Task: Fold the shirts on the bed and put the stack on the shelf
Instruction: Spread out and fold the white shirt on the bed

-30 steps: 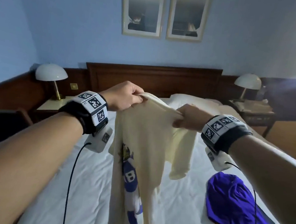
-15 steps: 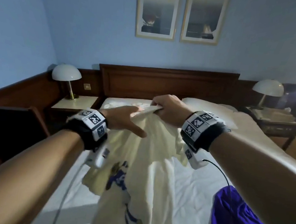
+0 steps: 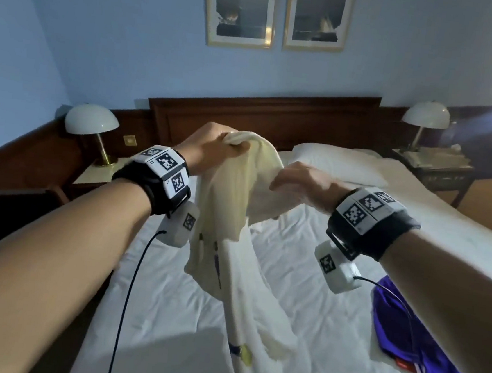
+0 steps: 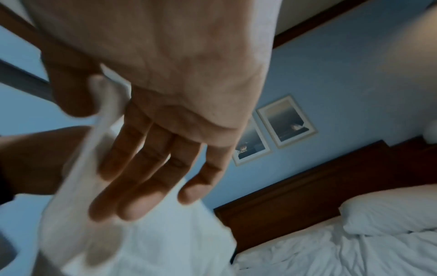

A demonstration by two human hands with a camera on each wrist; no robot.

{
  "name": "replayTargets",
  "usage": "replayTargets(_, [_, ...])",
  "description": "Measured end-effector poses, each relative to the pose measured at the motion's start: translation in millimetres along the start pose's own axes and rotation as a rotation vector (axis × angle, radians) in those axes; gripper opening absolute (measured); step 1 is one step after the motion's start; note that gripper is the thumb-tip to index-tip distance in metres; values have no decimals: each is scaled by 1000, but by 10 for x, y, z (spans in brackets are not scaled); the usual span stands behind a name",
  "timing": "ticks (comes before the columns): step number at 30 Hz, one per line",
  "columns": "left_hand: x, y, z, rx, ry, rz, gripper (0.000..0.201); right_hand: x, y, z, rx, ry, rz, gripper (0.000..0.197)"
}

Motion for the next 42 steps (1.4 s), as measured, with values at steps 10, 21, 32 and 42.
replayTargets(10, [227, -513, 475, 152, 148, -148, 31, 85, 393, 397, 466, -73, 280, 13])
replayTargets(21, [311, -928, 174, 201, 13, -24, 19, -328, 939, 606, 274, -128, 98, 36])
replayTargets(32, [450, -1572, -532, 272, -237, 331, 38, -402, 716, 1034, 393, -82, -186, 21])
replayTargets(42, [707, -395, -718, -277, -305, -286, 42, -734, 28, 573, 346, -270, 101, 20])
Point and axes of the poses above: each hand's wrist, its own x-axis away from the middle knuckle, its own y-axis out of the palm, z = x × y, the point moved 10 cm from there along -x, towards the middle knuckle, and after that the axes turned 13 degrees about z, right-handed, at the moved point
